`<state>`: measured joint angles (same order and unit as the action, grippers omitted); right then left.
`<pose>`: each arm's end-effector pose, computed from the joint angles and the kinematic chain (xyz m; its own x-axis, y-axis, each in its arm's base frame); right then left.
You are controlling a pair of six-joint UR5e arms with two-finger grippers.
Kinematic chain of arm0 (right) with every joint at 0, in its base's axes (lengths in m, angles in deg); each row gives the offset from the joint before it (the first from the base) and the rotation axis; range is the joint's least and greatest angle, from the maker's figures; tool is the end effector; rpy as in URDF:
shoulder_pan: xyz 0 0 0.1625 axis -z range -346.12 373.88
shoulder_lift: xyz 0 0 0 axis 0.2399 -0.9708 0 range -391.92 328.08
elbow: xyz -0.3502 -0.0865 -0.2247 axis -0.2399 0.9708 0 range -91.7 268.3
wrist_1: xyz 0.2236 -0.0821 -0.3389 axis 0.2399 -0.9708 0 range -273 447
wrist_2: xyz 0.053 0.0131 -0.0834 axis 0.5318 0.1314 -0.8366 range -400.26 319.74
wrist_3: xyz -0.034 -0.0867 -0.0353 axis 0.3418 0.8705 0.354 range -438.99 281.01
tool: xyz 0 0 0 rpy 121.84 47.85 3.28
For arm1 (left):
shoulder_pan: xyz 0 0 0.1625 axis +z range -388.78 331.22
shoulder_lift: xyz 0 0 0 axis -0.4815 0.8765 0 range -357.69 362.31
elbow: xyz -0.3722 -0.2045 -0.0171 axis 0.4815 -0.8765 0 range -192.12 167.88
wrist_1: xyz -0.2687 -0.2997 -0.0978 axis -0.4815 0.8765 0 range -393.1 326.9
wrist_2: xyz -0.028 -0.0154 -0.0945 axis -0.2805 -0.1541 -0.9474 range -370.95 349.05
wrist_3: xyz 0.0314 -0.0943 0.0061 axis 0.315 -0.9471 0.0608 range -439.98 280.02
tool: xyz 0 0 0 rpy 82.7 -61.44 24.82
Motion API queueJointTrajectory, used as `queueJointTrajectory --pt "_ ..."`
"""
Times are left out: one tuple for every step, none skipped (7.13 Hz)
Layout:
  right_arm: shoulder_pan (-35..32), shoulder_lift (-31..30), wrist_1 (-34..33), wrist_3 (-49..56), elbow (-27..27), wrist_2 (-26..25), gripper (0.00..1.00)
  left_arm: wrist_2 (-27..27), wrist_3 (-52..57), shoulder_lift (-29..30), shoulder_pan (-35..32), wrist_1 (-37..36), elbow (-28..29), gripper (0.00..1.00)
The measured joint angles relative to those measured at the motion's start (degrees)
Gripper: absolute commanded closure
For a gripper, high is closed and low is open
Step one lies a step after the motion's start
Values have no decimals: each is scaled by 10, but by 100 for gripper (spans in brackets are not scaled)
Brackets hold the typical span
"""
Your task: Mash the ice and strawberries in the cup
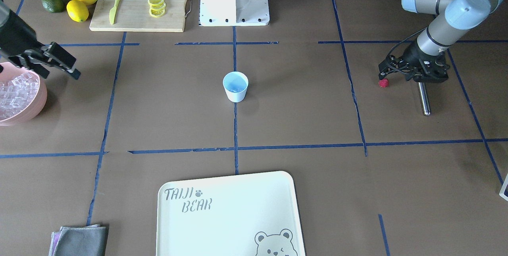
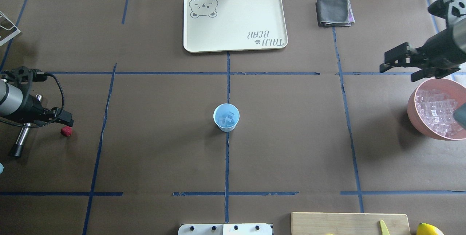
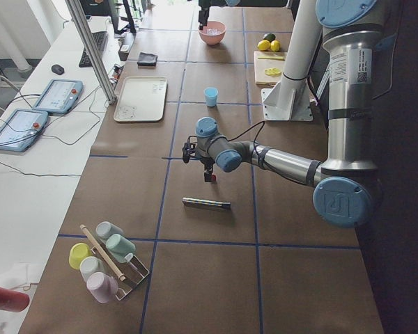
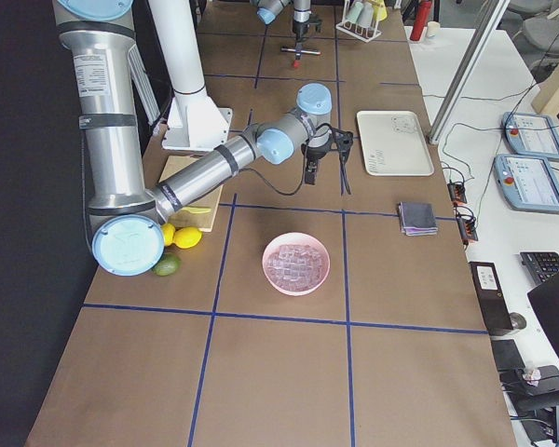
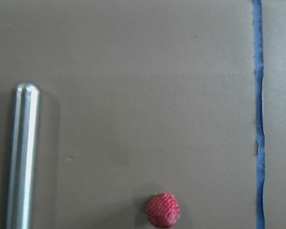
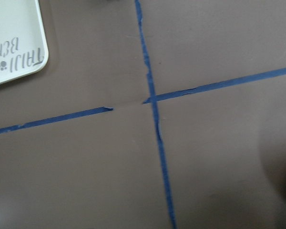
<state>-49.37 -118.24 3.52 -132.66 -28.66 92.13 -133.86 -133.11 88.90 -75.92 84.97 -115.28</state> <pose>-0.1608 -0.4661 0.3852 0.5711 0.1610 0.8049 -0.1712 0.9824 -0.0750 0.2761 -0.4140 0.5253 0.6632 0.0260 -0.7480 -0.0114 0.9996 0.0246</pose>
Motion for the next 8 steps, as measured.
queueJointTrajectory --pt "-28 -15 -31 70 -2 1 0 17 -5 2 10 1 5 0" --pt "-50 -24 -53 119 -4 2 0 26 -7 3 18 1 10 0" --pt "-66 -30 -65 149 -5 2 0 29 -7 5 24 2 16 0" --pt "-81 -33 -82 180 -5 2 0 30 -8 9 29 2 25 6" --pt "-93 -33 -103 210 -6 2 0 30 -8 12 32 3 31 57" --pt "-103 -33 -122 232 -7 2 0 30 -8 13 34 4 33 95" --pt "-108 -32 -130 241 -7 2 0 28 -7 13 35 4 34 100" --pt "-111 -33 -133 245 -7 2 0 26 -5 14 35 5 34 100"
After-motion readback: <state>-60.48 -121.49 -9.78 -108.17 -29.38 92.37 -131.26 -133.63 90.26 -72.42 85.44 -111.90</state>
